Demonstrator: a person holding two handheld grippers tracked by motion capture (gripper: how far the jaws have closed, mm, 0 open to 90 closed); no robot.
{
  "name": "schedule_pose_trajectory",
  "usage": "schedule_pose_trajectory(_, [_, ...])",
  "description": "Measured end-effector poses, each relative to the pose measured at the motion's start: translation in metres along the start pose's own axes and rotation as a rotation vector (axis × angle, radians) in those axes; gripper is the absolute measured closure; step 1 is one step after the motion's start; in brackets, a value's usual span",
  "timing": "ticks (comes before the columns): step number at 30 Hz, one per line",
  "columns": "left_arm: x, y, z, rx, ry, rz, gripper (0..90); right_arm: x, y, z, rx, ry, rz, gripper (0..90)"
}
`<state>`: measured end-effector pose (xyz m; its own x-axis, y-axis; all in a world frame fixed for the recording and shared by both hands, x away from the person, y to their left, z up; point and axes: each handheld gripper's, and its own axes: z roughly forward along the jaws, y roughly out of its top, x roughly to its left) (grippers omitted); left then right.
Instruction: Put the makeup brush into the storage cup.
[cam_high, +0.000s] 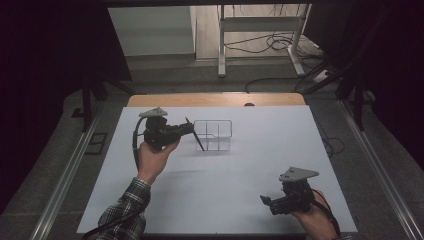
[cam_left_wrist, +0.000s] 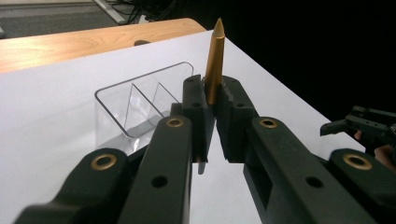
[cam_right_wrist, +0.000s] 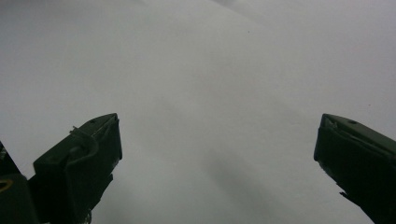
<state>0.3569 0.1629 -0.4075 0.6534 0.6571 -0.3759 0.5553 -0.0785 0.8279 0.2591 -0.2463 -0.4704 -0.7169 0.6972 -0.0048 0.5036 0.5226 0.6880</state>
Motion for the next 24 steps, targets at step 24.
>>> schedule_pose_trajectory(24, [0.013,0.028,0.001,-0.029,0.05,-0.007,83.2,-0.002,-0.003,-0.003,-0.003,-0.016,0.008,1.4])
